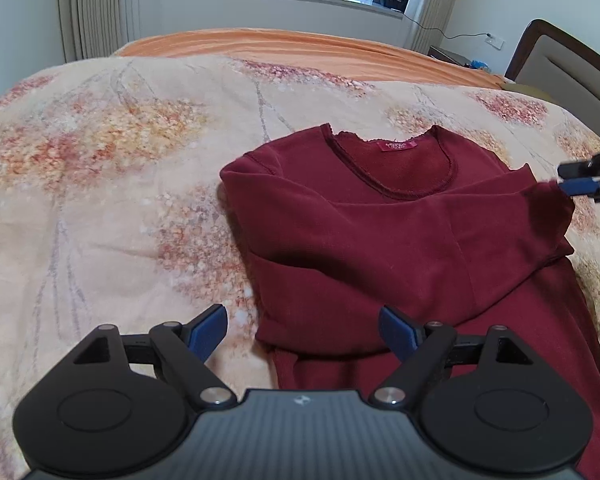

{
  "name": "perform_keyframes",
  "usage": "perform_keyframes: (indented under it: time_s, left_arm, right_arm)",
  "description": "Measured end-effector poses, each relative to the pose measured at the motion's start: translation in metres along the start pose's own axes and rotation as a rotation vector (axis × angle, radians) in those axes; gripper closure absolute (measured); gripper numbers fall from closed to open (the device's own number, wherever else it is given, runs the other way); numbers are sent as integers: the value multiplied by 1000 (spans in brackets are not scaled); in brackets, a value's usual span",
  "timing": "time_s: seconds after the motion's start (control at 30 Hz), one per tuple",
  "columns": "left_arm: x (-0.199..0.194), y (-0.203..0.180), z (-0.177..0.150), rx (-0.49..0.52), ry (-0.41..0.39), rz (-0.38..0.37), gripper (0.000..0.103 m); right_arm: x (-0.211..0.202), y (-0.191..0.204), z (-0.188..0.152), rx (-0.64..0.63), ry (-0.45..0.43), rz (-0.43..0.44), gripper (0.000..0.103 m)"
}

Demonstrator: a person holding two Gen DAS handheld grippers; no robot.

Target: Fold small clothes

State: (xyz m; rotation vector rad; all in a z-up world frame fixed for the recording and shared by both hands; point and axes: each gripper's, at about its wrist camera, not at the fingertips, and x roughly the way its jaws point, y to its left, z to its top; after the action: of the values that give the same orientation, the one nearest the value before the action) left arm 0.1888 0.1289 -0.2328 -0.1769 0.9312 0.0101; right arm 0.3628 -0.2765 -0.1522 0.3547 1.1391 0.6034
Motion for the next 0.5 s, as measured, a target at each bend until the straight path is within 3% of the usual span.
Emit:
perform_keyframes:
  time_s: [0.1, 0.27, 0.33, 0.5]
  left_arm:
    - [17, 7, 1, -32, 20, -18, 16]
    - [27, 7, -5, -37, 13, -57, 17]
    - [29, 7, -8, -36, 7, -66, 17]
    - [31, 10, -15, -65, -14, -92, 16]
  right_arm:
    - [29, 59, 8, -140, 89, 130, 56]
    - [103, 164, 18, -343, 179, 261, 58]
    - [139, 203, 19, -428, 216, 260, 62]
    - [219, 255, 11, -514, 344, 228, 75]
